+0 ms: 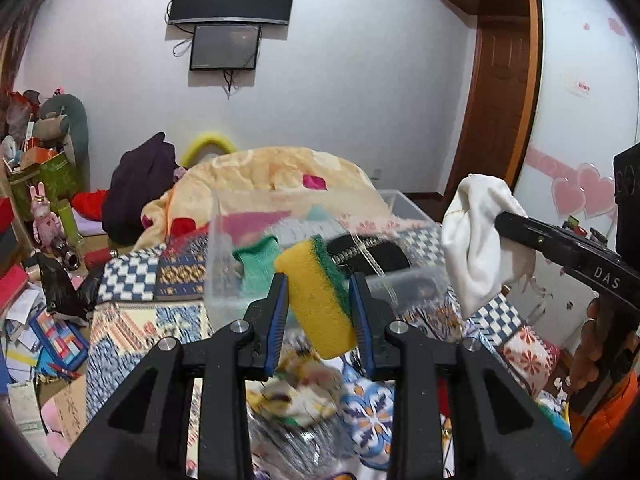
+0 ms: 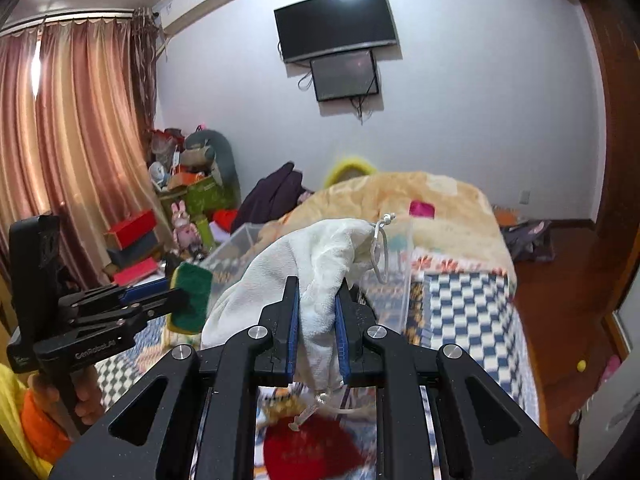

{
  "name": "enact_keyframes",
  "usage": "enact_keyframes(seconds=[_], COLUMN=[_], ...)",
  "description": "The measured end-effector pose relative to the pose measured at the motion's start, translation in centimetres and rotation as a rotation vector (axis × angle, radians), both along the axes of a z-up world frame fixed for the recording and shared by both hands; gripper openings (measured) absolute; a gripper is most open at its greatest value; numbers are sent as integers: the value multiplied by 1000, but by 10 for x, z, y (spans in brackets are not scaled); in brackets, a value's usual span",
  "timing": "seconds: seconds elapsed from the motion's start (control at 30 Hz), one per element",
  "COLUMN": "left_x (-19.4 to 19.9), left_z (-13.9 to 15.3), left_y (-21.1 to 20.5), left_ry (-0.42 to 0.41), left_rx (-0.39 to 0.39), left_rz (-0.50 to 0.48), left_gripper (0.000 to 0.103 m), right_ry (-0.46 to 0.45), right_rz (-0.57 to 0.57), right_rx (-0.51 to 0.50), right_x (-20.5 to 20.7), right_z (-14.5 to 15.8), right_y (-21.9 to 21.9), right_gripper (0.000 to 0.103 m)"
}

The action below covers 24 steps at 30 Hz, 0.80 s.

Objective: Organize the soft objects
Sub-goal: 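Lower the sponge into the box with the left tool while the right tool releases the cloth inside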

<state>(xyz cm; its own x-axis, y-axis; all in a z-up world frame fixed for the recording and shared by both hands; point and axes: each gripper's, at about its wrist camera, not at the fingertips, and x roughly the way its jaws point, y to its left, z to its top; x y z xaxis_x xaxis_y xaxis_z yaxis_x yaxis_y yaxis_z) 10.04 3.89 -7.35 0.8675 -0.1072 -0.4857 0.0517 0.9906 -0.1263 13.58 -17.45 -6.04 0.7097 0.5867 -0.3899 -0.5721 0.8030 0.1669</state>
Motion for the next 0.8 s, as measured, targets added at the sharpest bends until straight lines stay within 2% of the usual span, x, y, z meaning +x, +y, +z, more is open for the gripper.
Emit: enact_keyframes(seconds=[0.2,0.4,0.53,0.8], left_x=[20,45,58,75], left_z=[15,8,-3,-25], left_y=[15,25,28,19], left_ry=[-20,13,52,122], left_rx=[24,40,40,90], left_rz=[37,65,73,41], left_gripper=[31,31,31,31], right_ry=[-39,-46,-28,17], right_rz=[-23,-19,1,9], right_rx=[3,-27,-88,-229], right_x=[17,26,36,53], right_z=[12,10,0,-25], right_y=[13,35,54,87], right_gripper=[14,14,14,14])
